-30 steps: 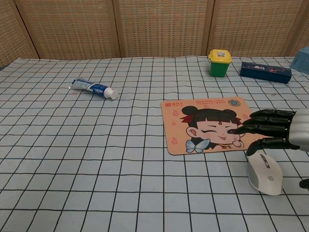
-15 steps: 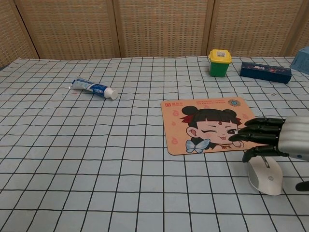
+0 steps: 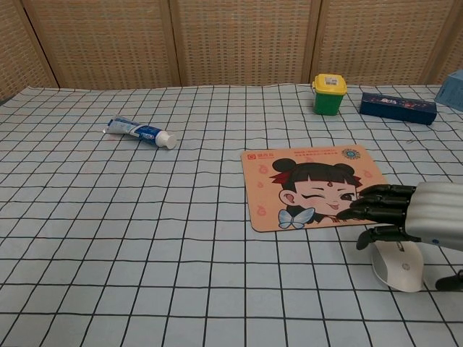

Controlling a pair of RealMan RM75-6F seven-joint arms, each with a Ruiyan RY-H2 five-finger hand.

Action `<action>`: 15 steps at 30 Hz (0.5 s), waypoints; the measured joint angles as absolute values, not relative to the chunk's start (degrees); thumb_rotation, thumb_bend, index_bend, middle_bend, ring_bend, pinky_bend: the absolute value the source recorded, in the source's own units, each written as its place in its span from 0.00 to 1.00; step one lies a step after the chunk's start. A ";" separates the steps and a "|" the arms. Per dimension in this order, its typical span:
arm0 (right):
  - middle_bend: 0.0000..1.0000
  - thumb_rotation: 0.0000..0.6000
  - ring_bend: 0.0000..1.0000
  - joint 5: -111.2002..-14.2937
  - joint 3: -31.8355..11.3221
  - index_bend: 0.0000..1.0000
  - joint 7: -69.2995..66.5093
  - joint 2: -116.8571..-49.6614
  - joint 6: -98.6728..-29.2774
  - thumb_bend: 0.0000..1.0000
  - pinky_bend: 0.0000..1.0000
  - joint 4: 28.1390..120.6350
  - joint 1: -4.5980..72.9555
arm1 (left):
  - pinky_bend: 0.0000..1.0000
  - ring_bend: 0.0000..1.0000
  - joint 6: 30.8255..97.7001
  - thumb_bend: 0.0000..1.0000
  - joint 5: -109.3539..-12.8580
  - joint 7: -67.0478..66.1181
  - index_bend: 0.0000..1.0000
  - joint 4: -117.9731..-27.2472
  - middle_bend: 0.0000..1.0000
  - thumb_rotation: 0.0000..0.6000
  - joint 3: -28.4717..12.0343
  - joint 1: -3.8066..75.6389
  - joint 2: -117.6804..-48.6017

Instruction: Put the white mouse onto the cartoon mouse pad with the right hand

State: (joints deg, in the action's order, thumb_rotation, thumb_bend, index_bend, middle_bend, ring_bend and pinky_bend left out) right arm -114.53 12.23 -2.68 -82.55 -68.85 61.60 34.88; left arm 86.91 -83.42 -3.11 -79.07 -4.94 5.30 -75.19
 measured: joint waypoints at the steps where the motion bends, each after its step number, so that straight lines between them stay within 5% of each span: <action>1: 0.07 1.00 0.00 -114.46 12.26 0.30 -2.67 -82.61 -68.83 0.13 0.00 61.52 34.89 | 0.00 0.00 86.90 0.04 -83.40 -3.11 0.00 -79.07 0.00 1.00 -4.94 5.30 -75.19; 10: 0.20 1.00 0.04 -114.40 13.00 0.45 -2.98 -83.63 -69.44 0.13 0.02 60.30 34.88 | 0.00 0.00 86.93 0.04 -83.05 -2.89 0.00 -79.10 0.00 1.00 -5.14 5.29 -75.10; 15: 0.43 1.00 0.28 -114.48 13.27 0.67 -3.58 -84.69 -70.62 0.15 0.30 59.08 34.67 | 0.00 0.00 86.95 0.04 -83.05 -2.83 0.00 -79.16 0.00 1.00 -5.14 5.29 -75.03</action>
State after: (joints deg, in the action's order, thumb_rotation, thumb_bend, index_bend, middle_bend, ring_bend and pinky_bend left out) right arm -114.48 13.27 -3.58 -84.69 -70.62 59.08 34.67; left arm 86.95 -83.05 -2.83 -79.16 -5.14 5.29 -75.03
